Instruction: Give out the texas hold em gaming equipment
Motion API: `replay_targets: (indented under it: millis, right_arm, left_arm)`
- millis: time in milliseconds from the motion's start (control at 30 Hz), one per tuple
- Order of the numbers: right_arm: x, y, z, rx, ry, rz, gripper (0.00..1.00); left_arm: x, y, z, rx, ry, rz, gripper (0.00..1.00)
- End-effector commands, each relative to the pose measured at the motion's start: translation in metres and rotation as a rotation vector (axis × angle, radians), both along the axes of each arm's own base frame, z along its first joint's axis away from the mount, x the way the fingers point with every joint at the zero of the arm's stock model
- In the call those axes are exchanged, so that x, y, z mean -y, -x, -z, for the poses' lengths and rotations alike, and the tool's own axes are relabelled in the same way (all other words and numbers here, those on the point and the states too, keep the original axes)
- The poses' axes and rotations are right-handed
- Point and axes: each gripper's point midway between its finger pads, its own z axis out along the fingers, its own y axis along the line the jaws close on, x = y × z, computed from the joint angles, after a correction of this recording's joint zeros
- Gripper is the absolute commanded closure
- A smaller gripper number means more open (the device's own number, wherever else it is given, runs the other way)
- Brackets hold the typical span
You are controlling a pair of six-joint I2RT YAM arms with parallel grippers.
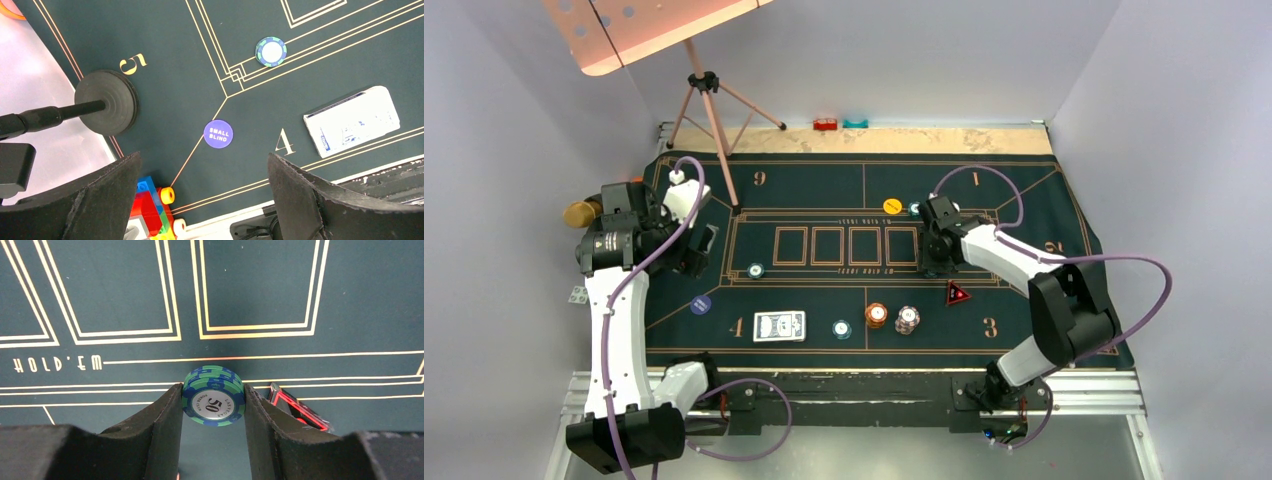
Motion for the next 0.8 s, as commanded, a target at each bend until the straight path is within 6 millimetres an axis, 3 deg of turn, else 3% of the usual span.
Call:
replay_targets:
  millis: [0, 367, 767]
  right_arm:
    - [-0.005, 0.002, 0.008, 0.005, -0.070, 0.074, 1.00]
    - [0.025, 0.037, 0.028, -0.041, -0.014, 0.233, 1.00]
    - [0.040, 0.054, 0.013, -0.033, -0.016, 0.360, 1.00]
  left_arm:
    - [-0.003, -0.003, -0.015, 0.041, -0.029, 0.015, 0.00]
    - [-0.003, -0.004, -0.015, 0.037, -0.035, 0.024, 0.00]
    - [-0.003, -0.001, -0.016, 0.029, -0.047, 0.041, 0.00]
